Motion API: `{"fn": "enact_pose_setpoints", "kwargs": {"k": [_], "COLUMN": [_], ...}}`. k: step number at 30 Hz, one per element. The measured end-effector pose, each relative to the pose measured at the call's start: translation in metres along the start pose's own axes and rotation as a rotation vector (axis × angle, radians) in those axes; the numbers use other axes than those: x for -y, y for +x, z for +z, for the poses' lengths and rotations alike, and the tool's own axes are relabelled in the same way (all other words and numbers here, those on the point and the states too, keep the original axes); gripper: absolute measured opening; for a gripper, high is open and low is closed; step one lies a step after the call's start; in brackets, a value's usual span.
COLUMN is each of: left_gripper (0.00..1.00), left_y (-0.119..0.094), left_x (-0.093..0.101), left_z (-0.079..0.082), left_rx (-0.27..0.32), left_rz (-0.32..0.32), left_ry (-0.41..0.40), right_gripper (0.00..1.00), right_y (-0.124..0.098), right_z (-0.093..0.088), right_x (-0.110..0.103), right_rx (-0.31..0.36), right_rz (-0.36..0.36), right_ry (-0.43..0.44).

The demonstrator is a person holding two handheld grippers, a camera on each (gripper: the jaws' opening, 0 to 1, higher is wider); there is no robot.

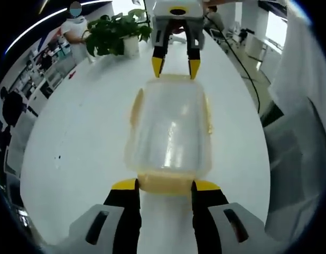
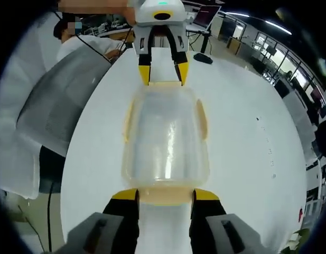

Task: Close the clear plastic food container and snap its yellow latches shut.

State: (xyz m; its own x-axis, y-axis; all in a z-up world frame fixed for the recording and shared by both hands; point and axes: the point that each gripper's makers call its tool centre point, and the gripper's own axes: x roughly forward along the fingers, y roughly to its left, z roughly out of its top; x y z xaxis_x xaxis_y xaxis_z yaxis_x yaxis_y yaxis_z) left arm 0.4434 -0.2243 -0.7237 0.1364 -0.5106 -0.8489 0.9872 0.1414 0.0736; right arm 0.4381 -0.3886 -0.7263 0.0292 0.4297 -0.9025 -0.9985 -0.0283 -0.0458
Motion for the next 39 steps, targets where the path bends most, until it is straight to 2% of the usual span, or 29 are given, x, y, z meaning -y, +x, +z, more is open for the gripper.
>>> {"fn": "enact_pose_setpoints", "kwargs": {"k": [15,28,39], "left_gripper": [0.35,0.35,0.36], "left_y": [0.016,0.015,0.017], "left_x": [0.003,0.006,0.007], "left_z": [0.000,-0.002,-0.003], "left_rx": [-0.011,0.000,-0.001], "left_rz": [-0.025,-0.061,-0.075], "left_ry": [-0.004,-0.028,-0.016], "right_gripper": [0.35,0.35,0.36], "right_y": [0.009,0.012,0.014], "right_z": [-0.014,-0.013,-0.014], "right_x": [-0.005,-0.008,-0.008], "right_rx": [-0.010,-0.005,-0.004], "right_rz": [0.024,0.052,0.053], "right_ry": [0.030,0.045,0.041]}}
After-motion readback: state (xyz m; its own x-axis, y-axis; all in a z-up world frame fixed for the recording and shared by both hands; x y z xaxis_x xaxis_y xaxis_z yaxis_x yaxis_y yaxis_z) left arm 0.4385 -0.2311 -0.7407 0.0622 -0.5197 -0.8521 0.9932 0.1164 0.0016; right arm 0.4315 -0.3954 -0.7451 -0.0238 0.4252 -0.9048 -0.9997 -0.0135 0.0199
